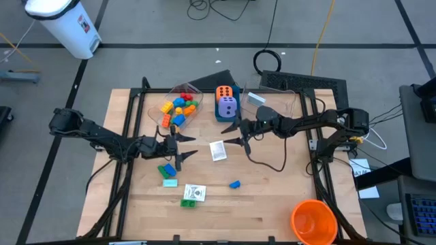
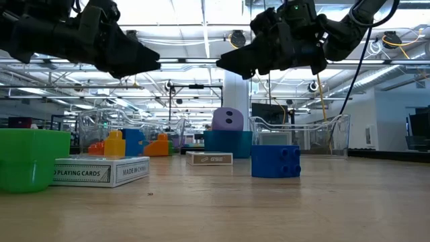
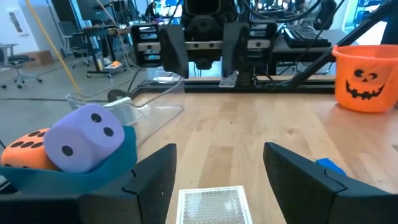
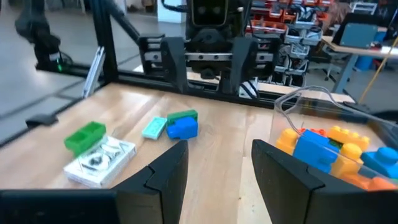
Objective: Pick & Place Toys
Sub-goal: Put the blue game piece into the left transparent bin
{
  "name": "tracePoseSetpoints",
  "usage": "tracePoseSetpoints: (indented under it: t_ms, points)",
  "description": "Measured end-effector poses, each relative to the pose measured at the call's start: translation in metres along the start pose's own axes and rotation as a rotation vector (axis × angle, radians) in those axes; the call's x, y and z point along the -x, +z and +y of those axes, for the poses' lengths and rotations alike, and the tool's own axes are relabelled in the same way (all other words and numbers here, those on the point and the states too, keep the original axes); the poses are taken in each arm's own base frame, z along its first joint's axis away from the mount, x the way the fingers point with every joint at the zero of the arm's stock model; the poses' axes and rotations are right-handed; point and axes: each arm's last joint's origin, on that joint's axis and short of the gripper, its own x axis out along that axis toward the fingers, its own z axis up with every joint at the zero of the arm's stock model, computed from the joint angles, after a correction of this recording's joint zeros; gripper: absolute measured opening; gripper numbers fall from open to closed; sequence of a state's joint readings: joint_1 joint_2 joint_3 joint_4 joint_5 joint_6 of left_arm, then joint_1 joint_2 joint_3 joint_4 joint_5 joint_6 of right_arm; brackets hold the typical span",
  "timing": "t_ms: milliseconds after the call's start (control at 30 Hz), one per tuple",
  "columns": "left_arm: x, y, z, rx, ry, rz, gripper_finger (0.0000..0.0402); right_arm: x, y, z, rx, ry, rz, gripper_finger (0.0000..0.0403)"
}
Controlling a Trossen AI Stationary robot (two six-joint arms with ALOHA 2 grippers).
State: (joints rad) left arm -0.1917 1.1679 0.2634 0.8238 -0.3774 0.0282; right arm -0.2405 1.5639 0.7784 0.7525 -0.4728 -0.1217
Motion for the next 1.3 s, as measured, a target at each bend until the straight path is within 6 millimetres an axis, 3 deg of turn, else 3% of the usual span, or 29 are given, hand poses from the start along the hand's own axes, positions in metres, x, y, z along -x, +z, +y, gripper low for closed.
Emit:
tracePoseSetpoints:
  t_ms: [200,367,533,767,967,1167,1300]
  points:
    - [0.000,-0.001,0.000,0.011,-0.006,0.012,0.0244,-0.001,0.000,0.003,0.041,0.013,0.007,0.0166]
    - [0.000,-0.002,0.000,0.067,-0.008,0.020,0.0243,-0.007,0.002,0.015,-0.116,0.026,-0.002,0.0165]
    - [0.000,-0.007,0.000,0.072,-0.008,0.072,0.0244,-0.020,0.005,0.053,-0.157,0.124,0.008,0.0164]
    - [0.002,-0.018,0.000,0.219,0.009,0.181,0.0244,-0.030,-0.006,0.115,-0.055,0.023,0.187,0.0164]
    - [0.002,-0.020,-0.005,0.385,-0.027,0.198,0.0244,-0.028,-0.011,0.155,-0.088,-0.009,0.274,0.0164]
    - [0.001,-0.012,-0.025,0.320,-0.192,0.069,0.0244,-0.025,-0.022,0.185,-0.077,0.048,0.359,0.0164]
    - [0.001,-0.011,-0.037,0.242,-0.257,0.019,0.0243,-0.028,-0.033,0.190,-0.104,0.038,0.403,0.0164]
